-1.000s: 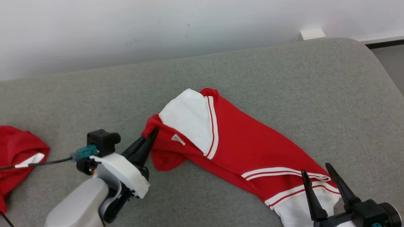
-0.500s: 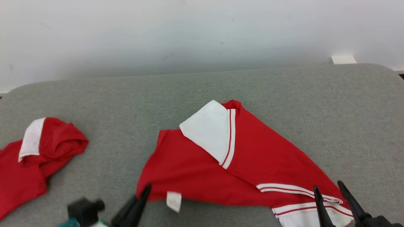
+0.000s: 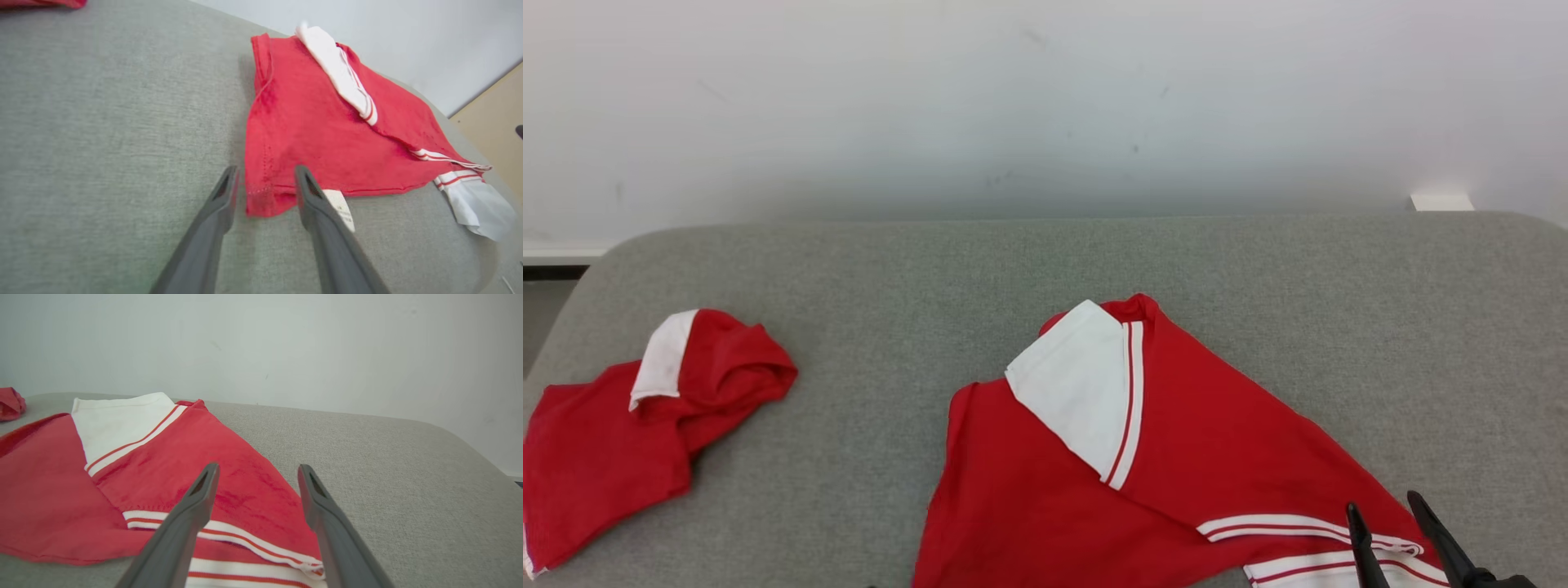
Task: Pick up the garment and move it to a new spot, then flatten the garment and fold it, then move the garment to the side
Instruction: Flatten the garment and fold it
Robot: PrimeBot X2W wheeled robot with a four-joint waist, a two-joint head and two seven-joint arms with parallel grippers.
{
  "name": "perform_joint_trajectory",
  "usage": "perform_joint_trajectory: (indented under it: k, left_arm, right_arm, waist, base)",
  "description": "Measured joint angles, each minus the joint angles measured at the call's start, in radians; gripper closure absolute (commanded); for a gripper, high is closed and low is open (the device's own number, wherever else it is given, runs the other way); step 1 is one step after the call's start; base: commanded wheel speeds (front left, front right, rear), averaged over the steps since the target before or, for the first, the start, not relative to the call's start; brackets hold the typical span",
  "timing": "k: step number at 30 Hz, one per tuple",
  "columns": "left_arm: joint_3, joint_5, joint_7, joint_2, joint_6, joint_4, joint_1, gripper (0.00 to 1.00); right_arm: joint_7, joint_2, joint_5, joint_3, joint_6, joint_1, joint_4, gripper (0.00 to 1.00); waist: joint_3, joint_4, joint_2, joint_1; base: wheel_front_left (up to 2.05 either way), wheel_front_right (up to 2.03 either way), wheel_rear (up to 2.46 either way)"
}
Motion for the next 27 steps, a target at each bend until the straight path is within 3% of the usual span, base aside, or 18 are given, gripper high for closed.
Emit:
perform_joint_trajectory:
  k: [7,14,19,27]
  left_arm:
    - [0.196,0.144,0.0,-0.048,-0.002,-0.102,0.1,0.0]
    - [0.362,0.305,0.0,-0.151,-0.005,-0.217,0.138,0.0]
    - [0.402,0.385,0.0,-0.198,-0.016,-0.239,0.148,0.0]
    - [0.423,0.423,0.0,-0.22,-0.029,-0.238,0.165,0.0]
  right_arm:
    - [0.0,-0.013,0.018,-0.056,0.0,0.029,-0.034,0.0]
    - [0.0,-0.035,0.035,-0.156,0.0,0.083,-0.047,0.0]
    - [0.0,-0.043,0.027,-0.185,0.0,0.126,-0.029,0.0]
    - [0.0,-0.028,0.033,-0.18,0.0,0.148,-0.007,0.0]
  waist:
    - [-0.048,-0.008,0.0,0.0]
    - [-0.072,-0.014,0.0,0.0]
    - [-0.082,-0.025,0.0,0.0]
    - [-0.088,-0.043,0.0001,0.0001]
  base:
    - [0.0,0.0,0.0]
    - [0.0,0.0,0.0]
    - [0.0,0.0,0.0]
    - [0.0,0.0,0.0]
